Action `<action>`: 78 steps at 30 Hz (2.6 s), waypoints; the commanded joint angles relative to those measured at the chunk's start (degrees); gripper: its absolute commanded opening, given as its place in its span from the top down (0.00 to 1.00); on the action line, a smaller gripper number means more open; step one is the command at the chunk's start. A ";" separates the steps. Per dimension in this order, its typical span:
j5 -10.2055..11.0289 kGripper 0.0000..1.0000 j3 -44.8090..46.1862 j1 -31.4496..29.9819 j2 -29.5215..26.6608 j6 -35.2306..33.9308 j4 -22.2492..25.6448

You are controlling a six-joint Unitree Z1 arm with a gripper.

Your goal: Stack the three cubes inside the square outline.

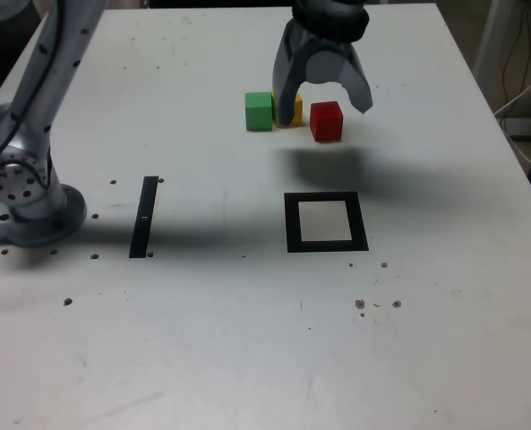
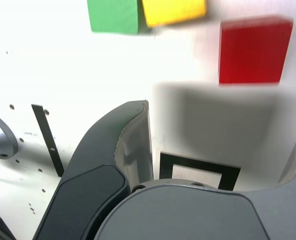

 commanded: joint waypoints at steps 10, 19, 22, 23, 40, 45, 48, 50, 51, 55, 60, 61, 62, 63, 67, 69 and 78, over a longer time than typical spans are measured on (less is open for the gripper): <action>-0.08 0.01 -3.90 2.83 4.47 1.90 0.37; -0.38 0.01 -5.43 3.31 7.16 2.46 0.23; -0.45 0.01 -5.77 3.33 7.81 2.50 0.15; -0.47 0.01 -5.91 3.33 8.02 2.51 0.13; -1.81 0.39 -7.03 3.74 9.40 2.25 0.68; -1.59 0.60 -7.14 3.74 9.34 2.20 0.62; -1.43 0.66 -7.16 3.74 9.31 2.25 0.57; -1.40 0.66 -7.16 3.74 9.31 2.26 0.63; -1.40 0.66 -7.16 3.74 9.31 2.26 0.66; -1.39 0.66 -7.16 3.74 9.27 2.26 0.72; -1.32 0.66 -7.16 3.73 9.19 2.31 0.77; -1.32 0.66 -7.16 3.73 9.18 2.32 0.79; -1.31 0.66 -7.16 3.73 9.16 2.34 0.80; -1.31 0.66 -7.16 3.72 9.15 2.35 0.81; -1.16 0.66 -7.15 3.65 9.12 2.35 0.81; -1.00 0.66 -7.15 3.57 9.09 2.35 0.80; -0.84 0.66 -6.95 3.19 8.76 2.35 0.87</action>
